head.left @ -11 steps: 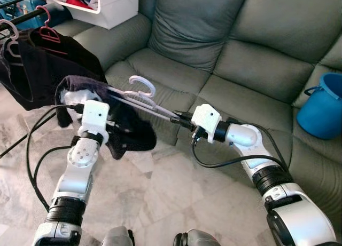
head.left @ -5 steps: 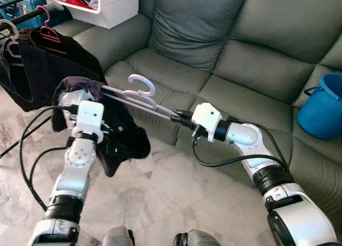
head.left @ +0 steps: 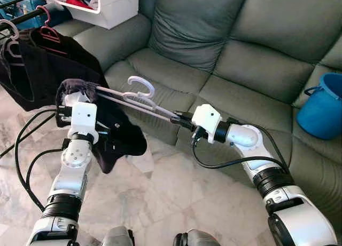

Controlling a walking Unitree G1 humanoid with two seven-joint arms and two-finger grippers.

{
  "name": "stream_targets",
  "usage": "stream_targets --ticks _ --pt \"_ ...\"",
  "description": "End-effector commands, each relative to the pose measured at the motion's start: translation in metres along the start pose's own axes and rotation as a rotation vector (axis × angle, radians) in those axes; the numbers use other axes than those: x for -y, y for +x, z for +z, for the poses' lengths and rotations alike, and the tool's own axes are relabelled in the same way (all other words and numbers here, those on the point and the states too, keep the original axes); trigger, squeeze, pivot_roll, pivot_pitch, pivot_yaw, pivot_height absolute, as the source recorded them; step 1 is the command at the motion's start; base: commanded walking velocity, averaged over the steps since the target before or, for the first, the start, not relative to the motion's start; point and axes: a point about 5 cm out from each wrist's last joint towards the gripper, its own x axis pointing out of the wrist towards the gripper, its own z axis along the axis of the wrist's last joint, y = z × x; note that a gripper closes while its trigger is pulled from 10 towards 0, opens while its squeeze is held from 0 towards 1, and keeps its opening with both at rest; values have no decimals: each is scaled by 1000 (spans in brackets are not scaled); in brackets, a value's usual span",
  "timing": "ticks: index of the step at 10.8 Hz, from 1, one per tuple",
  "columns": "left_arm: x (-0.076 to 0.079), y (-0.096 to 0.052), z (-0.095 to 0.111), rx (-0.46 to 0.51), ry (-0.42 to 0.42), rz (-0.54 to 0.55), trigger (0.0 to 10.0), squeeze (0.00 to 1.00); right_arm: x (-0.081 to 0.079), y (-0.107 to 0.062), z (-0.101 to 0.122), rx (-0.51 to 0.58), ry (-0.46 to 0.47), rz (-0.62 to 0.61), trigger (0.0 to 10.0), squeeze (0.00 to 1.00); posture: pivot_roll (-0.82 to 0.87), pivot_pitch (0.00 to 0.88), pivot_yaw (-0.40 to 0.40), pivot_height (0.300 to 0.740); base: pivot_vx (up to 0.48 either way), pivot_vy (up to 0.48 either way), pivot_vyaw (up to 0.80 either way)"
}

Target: Hang hanger

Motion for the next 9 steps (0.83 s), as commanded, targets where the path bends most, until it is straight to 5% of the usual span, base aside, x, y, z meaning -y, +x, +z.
stream_targets --ticks 1,6,9 --pt "-5 3 5 24 10 26 0 0 10 -4 8 45 -7 -50 0 0 -65 0 -75 740 0 0 0" --pt "-12 4 34 180 -25 59 0 0 -2 -10 -17 -35 105 -96 0 0 -50 0 -70 740 0 0 0" --pt "-3 0 49 252 -42 -7 0 0 -3 -11 -26 -62 191 -140 0 0 -45 0 -71 740 0 0 0"
